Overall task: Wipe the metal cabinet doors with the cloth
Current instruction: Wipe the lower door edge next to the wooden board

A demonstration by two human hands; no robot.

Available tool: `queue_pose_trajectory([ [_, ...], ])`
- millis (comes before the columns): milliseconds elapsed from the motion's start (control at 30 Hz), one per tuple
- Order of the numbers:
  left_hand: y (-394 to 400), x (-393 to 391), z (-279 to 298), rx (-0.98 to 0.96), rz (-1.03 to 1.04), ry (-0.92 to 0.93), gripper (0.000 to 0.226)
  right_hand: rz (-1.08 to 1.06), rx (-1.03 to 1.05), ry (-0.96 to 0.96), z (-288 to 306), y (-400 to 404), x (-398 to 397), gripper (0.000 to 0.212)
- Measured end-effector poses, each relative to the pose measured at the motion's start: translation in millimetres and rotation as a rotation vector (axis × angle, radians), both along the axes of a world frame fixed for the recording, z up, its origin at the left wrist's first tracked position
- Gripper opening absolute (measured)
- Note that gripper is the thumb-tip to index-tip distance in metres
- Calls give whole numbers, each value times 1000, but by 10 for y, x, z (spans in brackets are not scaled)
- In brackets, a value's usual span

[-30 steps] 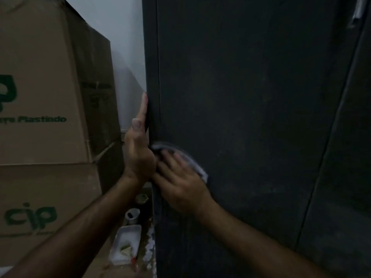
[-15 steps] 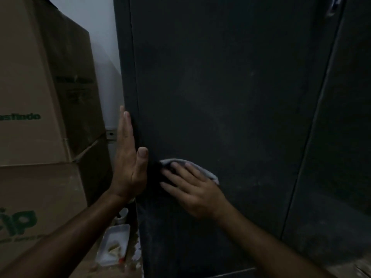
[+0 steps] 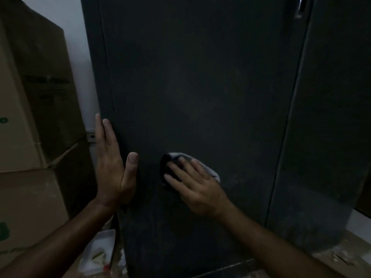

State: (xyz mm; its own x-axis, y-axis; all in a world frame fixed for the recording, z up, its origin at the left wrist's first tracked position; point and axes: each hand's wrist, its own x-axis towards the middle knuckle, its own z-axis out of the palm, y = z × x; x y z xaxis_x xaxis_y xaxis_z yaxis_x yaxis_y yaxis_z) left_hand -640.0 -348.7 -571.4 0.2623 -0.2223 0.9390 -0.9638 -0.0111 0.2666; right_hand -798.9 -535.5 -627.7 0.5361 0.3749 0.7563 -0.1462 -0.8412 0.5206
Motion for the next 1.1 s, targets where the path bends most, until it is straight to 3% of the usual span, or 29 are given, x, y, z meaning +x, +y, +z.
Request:
queue_pose_trajectory([
  [67, 26, 14, 1, 23, -4, -17, 92, -41, 35, -72, 110, -327, -205, 52],
  [200, 76, 32, 9, 78, -44, -55, 95, -127, 663, -624, 711, -348, -160, 49],
  [267, 75, 35, 4, 84, -62, -61, 99, -115, 817, -770, 920, -6, 119, 50],
  [333, 81, 40, 7, 89, -74, -66, 101, -78, 618, -612, 761, 312, 344, 50],
  [433, 92, 39, 6, 95, -84, -60, 99, 27, 264, -160, 71, 478, 291, 52],
  [500, 100, 24, 10, 93, -95, -53, 96, 38, 180, 8, -207, 321, 112, 58],
  [567, 123, 13, 15, 94, -102, -61, 93, 67, 199, 58, -249, 239, 7, 62],
  [700, 185, 24, 30, 45, -19, -134, 83, 289, 497, -23, 30, 452, -124, 51],
  [800, 204, -8, 7, 51, 90, -397, 68, 413, 803, -137, 297, 615, -250, 55],
  [867, 182, -111, 0, 134, 49, -480, 55, 453, 1040, -144, 484, 687, -339, 61],
  [967, 111, -368, 62, 346, -174, -282, 42, 532, 1349, -29, 759, 730, -470, 48],
  [1033, 38, -534, 118, 398, -356, -76, 51, 559, 1432, 36, 958, 701, -551, 30],
  [1100, -46, -675, 178, 329, -480, 101, 69, 623, 1558, 90, 1148, 622, -626, 19],
])
